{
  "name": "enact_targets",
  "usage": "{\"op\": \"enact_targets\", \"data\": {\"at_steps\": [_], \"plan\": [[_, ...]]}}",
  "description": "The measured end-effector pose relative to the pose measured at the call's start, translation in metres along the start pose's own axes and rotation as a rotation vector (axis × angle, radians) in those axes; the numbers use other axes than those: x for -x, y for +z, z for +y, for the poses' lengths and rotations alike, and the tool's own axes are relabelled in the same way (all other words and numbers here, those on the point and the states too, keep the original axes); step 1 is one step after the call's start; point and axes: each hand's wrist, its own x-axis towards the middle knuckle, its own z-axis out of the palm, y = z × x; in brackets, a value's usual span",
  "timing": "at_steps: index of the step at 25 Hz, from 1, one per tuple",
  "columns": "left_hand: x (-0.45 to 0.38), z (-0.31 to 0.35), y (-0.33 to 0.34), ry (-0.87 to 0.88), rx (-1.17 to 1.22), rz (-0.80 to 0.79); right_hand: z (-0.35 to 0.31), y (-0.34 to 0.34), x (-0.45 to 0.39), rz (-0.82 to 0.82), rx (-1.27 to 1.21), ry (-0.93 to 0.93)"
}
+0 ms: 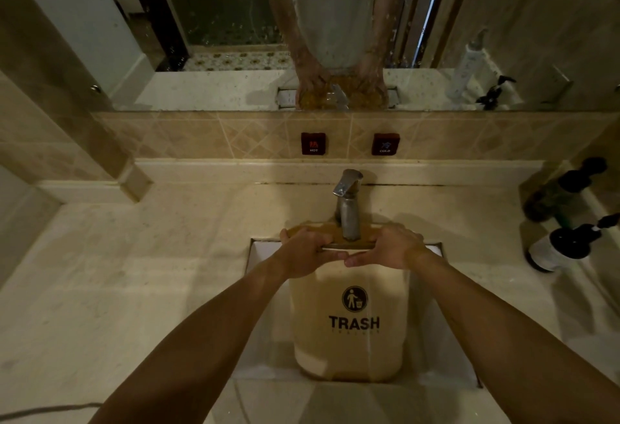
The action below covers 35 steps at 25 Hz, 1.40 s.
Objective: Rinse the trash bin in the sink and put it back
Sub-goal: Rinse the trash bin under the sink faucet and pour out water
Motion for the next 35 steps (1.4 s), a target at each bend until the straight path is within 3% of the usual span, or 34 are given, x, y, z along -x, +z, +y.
{"op": "enact_targets", "data": {"at_steps": [4, 5, 9, 14, 20, 29, 35], "plan": [[-0.004, 0.008, -0.030, -0.068, 0.325, -0.297, -0.001, -0.002, 0.002, -0.004, 0.025, 0.019], [-0.004, 0.015, -0.039, -0.113, 0.428, -0.307, 0.000, -0.001, 0.002, -0.001, 0.022, 0.027], [-0.021, 0.032, -0.057, -0.298, 0.603, 0.001, 0.000, -0.001, 0.000, -0.020, 0.041, 0.017], [-0.042, 0.050, -0.058, -0.354, 0.868, 0.077, 0.002, -0.002, 0.000, -0.048, 0.075, 0.026], [-0.055, 0.039, -0.051, -0.385, 0.829, 0.080, 0.004, 0.001, -0.008, -0.043, 0.070, 0.005], [-0.054, 0.016, -0.024, -0.295, 0.783, 0.098, -0.001, -0.006, 0.002, -0.049, 0.087, -0.012], [-0.047, 0.020, -0.031, -0.228, 0.455, 0.147, 0.001, -0.004, 0.005, -0.032, 0.036, -0.005]]}}
